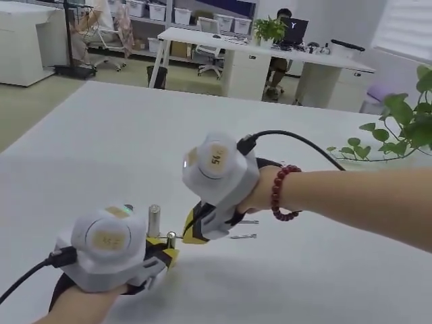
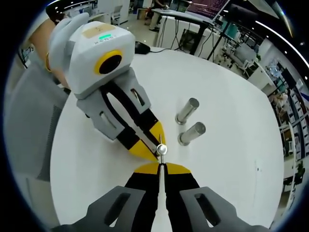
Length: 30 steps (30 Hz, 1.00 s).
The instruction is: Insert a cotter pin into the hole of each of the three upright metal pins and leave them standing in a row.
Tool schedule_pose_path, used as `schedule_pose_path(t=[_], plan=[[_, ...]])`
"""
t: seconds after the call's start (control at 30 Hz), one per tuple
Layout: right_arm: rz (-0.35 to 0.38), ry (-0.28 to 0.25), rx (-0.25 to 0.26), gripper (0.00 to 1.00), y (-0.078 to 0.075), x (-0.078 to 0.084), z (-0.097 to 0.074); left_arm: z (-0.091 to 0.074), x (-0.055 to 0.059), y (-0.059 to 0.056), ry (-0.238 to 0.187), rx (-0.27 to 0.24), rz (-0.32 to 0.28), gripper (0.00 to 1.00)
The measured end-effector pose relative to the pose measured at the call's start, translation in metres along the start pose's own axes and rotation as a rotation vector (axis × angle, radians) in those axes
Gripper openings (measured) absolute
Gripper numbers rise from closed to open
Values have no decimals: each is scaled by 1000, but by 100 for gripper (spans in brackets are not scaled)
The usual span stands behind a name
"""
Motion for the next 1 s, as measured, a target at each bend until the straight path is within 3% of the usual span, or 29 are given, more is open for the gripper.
schedule_pose_path(t=[0.43,0.6,0.7,1.0], plan=[[33,-9,1,5,0,-2,2,2,0,0,1,2,0,7],[50,-11,0,5,0,-3,3,4,3,1,18,4,-30,8],[64,-1,-19,6,2,-3,3,6,7,3,42,2,-38,11],[48,3,-1,8,-1,-2,-1,3,7,-1,42,15,-38,19]])
Point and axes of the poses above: the centre of the closed fingertips' face, and the gripper's own axes: z roughly forward along the fingers, y roughly to its left, x roughly out of its underside, the point moved 4 cm from there along -z, roughly backward along the fingers, and after that the axes turned 11 degrees about z, right-handed, at the moved point
